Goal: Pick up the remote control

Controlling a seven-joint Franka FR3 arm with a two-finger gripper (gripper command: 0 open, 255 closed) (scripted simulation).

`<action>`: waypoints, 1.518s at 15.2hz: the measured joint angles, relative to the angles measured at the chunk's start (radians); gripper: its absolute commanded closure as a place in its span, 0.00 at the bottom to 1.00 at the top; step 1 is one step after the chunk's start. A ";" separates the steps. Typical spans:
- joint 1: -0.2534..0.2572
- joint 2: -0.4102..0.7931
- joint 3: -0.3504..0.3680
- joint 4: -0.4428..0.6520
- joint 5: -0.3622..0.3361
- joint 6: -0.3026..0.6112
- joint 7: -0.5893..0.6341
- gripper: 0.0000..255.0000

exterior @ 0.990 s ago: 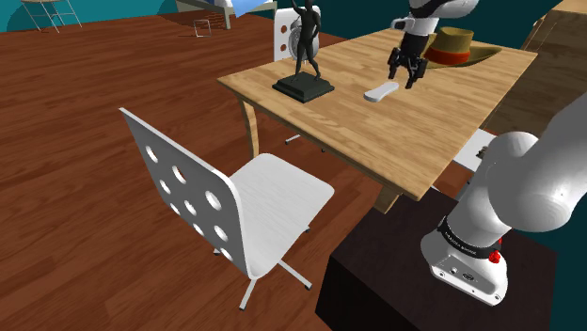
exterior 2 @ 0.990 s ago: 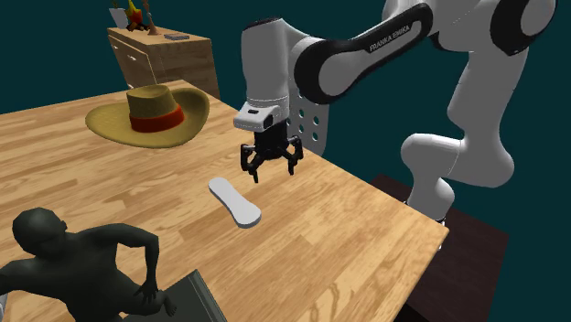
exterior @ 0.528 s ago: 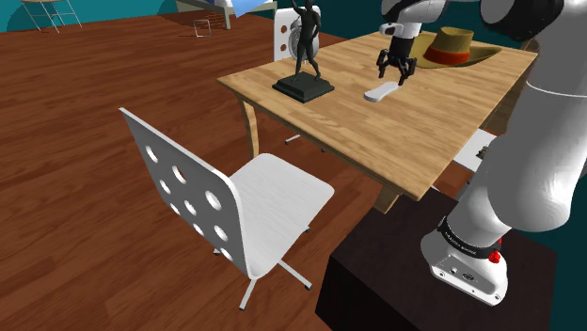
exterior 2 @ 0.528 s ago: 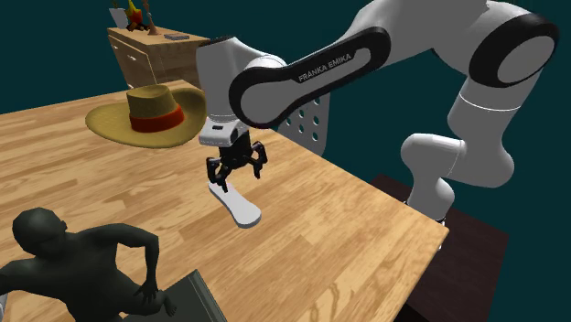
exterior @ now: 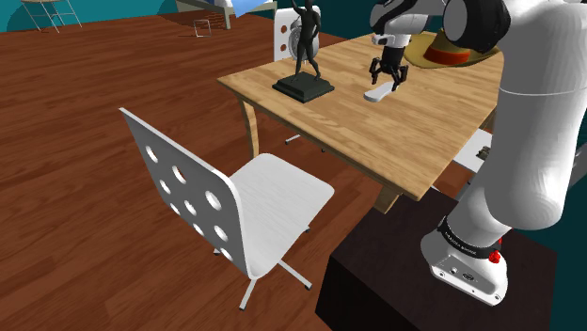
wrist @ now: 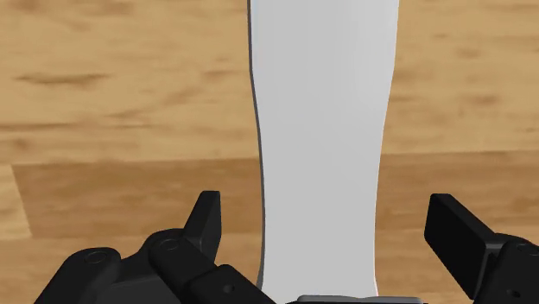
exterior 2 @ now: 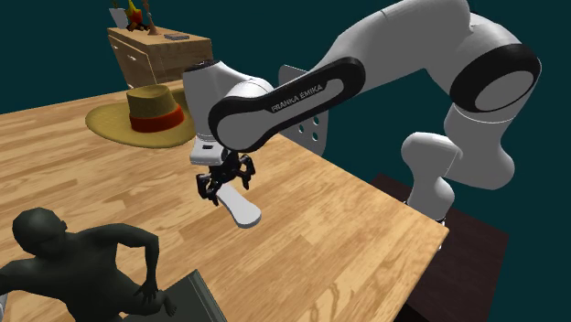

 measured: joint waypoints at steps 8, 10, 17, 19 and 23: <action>-0.004 0.012 0.008 -0.021 0.013 0.031 -0.009 1.00; -0.004 0.012 0.008 -0.021 0.014 0.031 -0.010 1.00; 0.000 -0.001 0.000 0.004 -0.001 -0.004 0.001 1.00; 0.006 -0.012 -0.006 0.018 -0.012 -0.025 0.009 1.00; 0.013 -0.033 -0.017 0.050 -0.033 -0.069 0.022 1.00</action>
